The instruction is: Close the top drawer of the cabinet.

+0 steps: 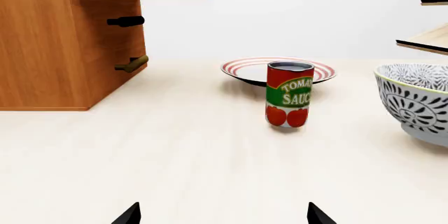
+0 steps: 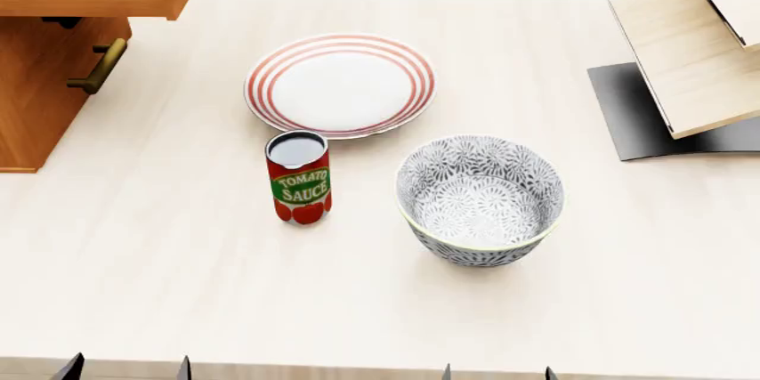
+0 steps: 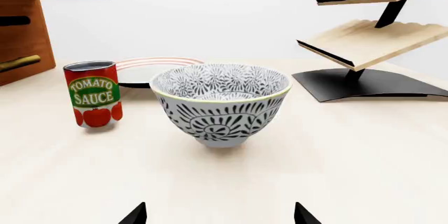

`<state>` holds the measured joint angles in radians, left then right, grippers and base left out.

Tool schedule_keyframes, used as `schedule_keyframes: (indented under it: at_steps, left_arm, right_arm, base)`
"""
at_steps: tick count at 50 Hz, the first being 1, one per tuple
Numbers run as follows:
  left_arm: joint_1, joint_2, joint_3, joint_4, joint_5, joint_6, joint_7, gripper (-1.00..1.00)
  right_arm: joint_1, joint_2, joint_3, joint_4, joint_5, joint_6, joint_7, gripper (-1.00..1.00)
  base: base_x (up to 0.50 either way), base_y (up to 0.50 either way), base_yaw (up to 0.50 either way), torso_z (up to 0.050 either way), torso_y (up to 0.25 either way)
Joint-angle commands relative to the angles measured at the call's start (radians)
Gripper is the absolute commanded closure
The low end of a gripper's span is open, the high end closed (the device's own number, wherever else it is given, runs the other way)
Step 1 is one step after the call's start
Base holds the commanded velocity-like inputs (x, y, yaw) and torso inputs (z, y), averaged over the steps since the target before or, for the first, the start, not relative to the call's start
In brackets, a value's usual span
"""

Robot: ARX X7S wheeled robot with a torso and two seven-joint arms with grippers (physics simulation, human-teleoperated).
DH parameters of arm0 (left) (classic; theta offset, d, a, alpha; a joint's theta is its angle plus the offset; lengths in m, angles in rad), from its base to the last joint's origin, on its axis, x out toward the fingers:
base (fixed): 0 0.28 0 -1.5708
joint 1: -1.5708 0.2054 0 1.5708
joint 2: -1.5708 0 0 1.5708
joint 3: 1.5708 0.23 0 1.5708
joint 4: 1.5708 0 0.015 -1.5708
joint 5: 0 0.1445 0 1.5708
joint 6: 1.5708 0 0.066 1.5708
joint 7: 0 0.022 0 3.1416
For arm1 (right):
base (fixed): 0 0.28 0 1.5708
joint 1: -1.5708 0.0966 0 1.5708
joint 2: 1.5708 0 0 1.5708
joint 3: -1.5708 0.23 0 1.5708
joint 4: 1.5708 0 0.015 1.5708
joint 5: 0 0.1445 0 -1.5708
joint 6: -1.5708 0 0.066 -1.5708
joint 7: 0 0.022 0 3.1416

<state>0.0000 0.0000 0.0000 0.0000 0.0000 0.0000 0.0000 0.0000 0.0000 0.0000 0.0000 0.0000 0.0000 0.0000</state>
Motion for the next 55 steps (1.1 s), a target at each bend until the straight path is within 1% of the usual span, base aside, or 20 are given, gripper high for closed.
schedule_keyframes:
  at_steps: [1,5,13,14,17,18,19,20,22,23,24,26,28,29,31,39,46,50,53,55]
  left_arm:
    - [0.0,-0.01,0.011,0.0,-0.01,0.0,-0.011,-1.0]
    - [0.041,-0.026,-0.003,0.063,-0.071,-0.027,-0.024,-1.0]
    - [0.054,-0.044,0.014,0.152,-0.1,-0.11,-0.06,-1.0]
    - [0.061,-0.042,0.012,0.213,-0.118,-0.16,-0.07,-1.0]
    - [-0.027,-0.04,0.015,0.582,-0.26,-0.568,-0.147,-1.0]
    - [-0.077,-0.034,0.001,0.635,-0.296,-0.692,-0.174,-1.0]
    - [-0.146,-0.029,-0.014,0.677,-0.334,-0.803,-0.206,-1.0]
    - [-0.296,-0.003,-0.083,0.682,-0.458,-0.953,-0.3,-1.0]
    - [-0.477,-0.004,-0.123,0.592,-0.563,-1.062,-0.376,-1.0]
    - [-0.584,-0.003,-0.143,0.5,-0.631,-1.07,-0.4,-1.0]
    - [-0.614,-0.007,-0.137,0.468,-0.633,-1.046,-0.411,-1.0]
    - [-0.621,-0.01,-0.137,0.411,-0.622,-0.981,-0.421,-1.0]
    - [-0.583,-0.035,-0.119,0.396,-0.615,-0.94,-0.389,-1.0]
    - [-0.577,-0.045,-0.113,0.393,-0.608,-0.932,-0.386,-1.0]
    - [-0.577,-0.061,-0.118,0.389,-0.604,-0.918,-0.384,-1.0]
    - [-0.558,-0.103,-0.118,0.376,-0.631,-0.913,-0.347,-1.0]
    - [-0.562,-0.129,-0.147,0.444,-0.701,-1.031,-0.393,-1.0]
    - [-0.567,-0.136,-0.099,0.499,-0.694,-1.057,-0.417,-1.0]
    - [-0.616,-0.107,-0.105,0.522,-0.74,-1.125,-0.457,-1.0]
    - [-0.65,-0.107,-0.059,0.516,-0.73,-1.17,-0.486,-1.0]
  right_arm:
    - [0.0,0.009,-0.013,0.0,0.009,0.0,0.013,-1.0]
    - [-0.058,0.022,-0.03,-0.091,0.021,0.045,0.046,-1.0]
    - [-0.031,0.058,-0.079,-0.027,0.001,-0.011,0.053,-1.0]
    - [-0.054,0.06,-0.093,-0.068,-0.028,-0.017,0.069,-1.0]
    - [-0.006,0.047,-0.123,-0.411,0.0,0.268,0.05,-1.0]
    - [0.039,0.05,-0.134,-0.473,-0.004,0.325,0.045,-1.0]
    - [0.095,0.05,-0.145,-0.511,-0.019,0.396,0.05,-1.0]
    - [0.239,0.019,-0.11,-0.575,0.037,0.546,0.054,-1.0]
    - [0.399,0.006,-0.066,-0.557,0.104,0.673,0.102,-1.0]
    - [0.522,0.005,-0.035,-0.485,0.147,0.721,0.133,-1.0]
    - [0.564,0.01,-0.029,-0.433,0.151,0.689,0.152,-1.0]
    - [0.644,0.011,0.021,-0.304,0.164,0.646,0.203,-1.0]
    - [0.623,0.007,0.086,-0.256,0.205,0.533,0.249,-1.0]
    - [0.641,0.016,0.089,-0.241,0.203,0.576,0.279,-1.0]
    - [0.636,0.053,0.075,-0.29,0.142,0.557,0.322,-1.0]
    - [0.635,0.057,0.164,-0.416,0.195,0.665,0.397,-1.0]
    - [0.631,0.057,0.157,-0.483,0.201,0.73,0.448,-1.0]
    - [0.625,0.061,0.165,-0.521,0.223,0.773,0.46,-1.0]
    - [0.632,0.073,0.187,-0.534,0.241,0.79,0.462,-1.0]
    - [0.637,0.08,0.196,-0.543,0.252,0.806,0.465,-1.0]
  base:
    - [0.0,0.0,0.0,0.0,0.0]
    - [0.0,0.0,0.0,0.0,0.0]
    - [0.0,0.0,0.0,0.0,0.0]
    - [0.0,0.0,0.0,0.0,0.0]
    - [0.0,0.0,0.0,0.0,0.0]
    - [0.0,0.0,0.0,0.0,0.0]
    - [0.0,0.0,0.0,0.0,0.0]
    - [0.0,0.0,0.0,0.0,0.0]
    - [0.0,0.0,0.0,0.0,0.0]
    - [0.0,0.0,0.0,0.0,0.0]
    - [0.0,0.0,0.0,0.0,0.0]
    - [0.0,0.0,0.0,0.0,0.0]
    - [0.0,0.0,0.0,0.0,0.0]
    - [0.0,0.0,0.0,0.0,0.0]
    - [0.0,0.0,0.0,0.0,0.0]
    - [0.0,0.0,0.0,0.0,0.0]
    - [0.0,0.0,0.0,0.0,0.0]
    - [0.0,0.0,0.0,0.0,0.0]
    - [0.0,0.0,0.0,0.0,0.0]
    - [0.0,0.0,0.0,0.0,0.0]
